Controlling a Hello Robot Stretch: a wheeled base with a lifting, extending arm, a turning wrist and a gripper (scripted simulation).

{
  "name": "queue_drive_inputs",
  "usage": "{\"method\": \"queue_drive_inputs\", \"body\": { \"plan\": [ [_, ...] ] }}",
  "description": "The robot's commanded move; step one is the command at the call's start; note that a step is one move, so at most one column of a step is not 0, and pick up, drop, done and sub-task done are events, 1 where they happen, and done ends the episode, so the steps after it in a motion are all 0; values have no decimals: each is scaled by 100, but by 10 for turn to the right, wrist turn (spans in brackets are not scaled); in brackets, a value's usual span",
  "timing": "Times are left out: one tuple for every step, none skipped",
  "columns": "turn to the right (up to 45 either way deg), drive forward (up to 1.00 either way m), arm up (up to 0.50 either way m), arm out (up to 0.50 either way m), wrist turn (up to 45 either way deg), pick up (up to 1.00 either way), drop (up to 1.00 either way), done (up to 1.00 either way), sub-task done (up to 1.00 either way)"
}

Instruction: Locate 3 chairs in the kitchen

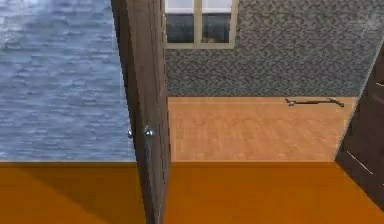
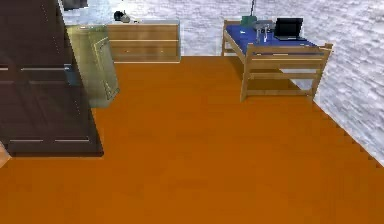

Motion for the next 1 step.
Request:
{"method": "queue_drive_inputs", "body": {
  "plan": [
    [210,0,0,0,0,0,0,0,0]
  ]
}}
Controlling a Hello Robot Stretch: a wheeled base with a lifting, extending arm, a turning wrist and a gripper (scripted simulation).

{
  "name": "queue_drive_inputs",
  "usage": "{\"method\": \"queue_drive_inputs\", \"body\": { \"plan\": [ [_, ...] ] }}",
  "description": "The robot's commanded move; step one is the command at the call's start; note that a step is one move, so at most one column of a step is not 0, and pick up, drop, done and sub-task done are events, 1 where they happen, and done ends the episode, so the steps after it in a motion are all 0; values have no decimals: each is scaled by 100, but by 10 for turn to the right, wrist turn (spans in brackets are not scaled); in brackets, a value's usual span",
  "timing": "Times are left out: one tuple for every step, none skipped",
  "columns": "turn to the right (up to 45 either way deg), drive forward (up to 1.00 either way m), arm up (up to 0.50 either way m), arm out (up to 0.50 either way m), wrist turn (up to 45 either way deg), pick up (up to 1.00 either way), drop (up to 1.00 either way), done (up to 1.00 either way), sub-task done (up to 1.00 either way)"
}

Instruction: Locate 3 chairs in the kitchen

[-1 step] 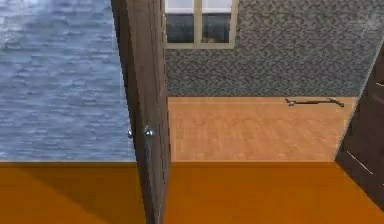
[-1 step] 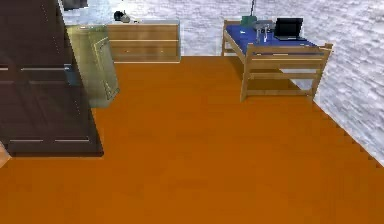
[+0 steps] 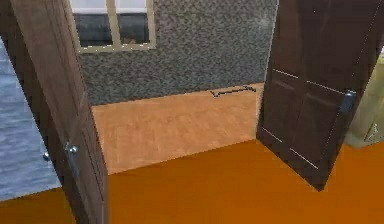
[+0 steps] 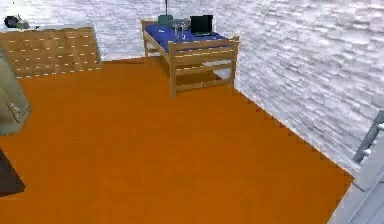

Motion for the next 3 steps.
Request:
{"method": "queue_drive_inputs", "body": {
  "plan": [
    [0,65,0,0,0,0,0,0,0],
    [-180,0,0,0,0,0,0,0,0],
    [0,100,0,0,0,0,0,0,0]
  ]
}}
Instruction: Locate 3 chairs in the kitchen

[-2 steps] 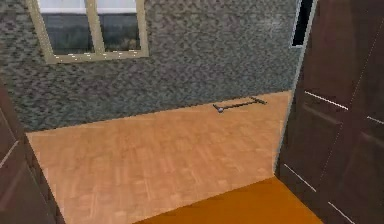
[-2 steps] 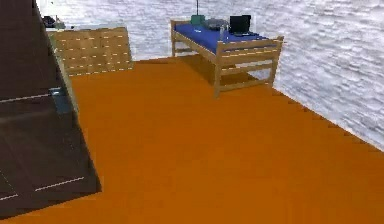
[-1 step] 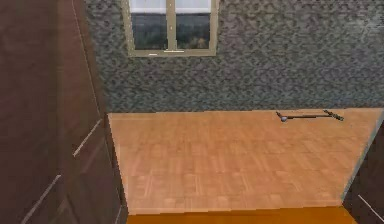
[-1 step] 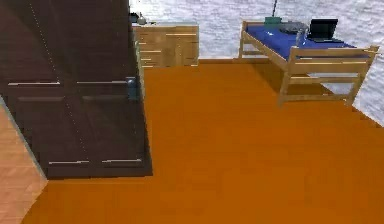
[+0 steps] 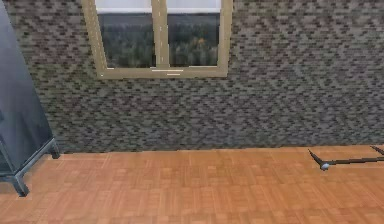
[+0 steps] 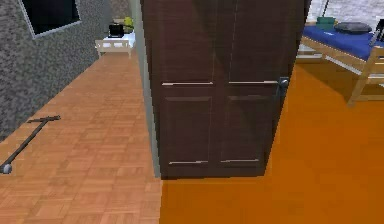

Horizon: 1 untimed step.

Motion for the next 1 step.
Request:
{"method": "queue_drive_inputs", "body": {
  "plan": [
    [-30,0,0,0,0,0,0,0,0]
  ]
}}
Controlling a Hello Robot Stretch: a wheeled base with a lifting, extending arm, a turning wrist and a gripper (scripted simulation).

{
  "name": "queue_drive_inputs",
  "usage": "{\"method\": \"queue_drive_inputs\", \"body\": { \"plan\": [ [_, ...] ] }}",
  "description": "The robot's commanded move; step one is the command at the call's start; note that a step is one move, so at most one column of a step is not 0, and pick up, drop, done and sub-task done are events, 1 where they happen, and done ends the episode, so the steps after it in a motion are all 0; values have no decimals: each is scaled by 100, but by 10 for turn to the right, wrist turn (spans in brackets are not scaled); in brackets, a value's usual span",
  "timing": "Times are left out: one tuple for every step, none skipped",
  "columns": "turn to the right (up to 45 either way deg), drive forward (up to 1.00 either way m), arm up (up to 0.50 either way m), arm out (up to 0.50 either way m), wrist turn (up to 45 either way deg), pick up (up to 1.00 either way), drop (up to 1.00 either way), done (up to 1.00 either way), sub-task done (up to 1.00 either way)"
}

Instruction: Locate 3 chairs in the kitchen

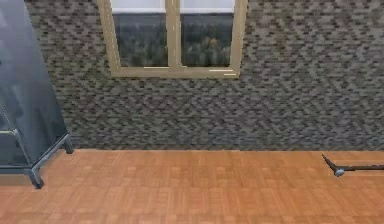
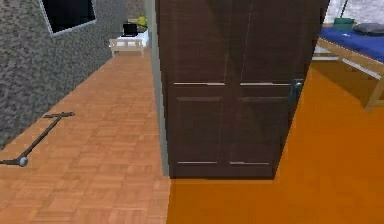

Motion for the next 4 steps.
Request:
{"method": "queue_drive_inputs", "body": {
  "plan": [
    [0,45,0,0,0,0,0,0,0],
    [-420,0,0,0,0,0,0,0,0],
    [0,40,0,0,0,0,0,0,0],
    [-450,0,0,0,0,0,0,0,0]
  ]
}}
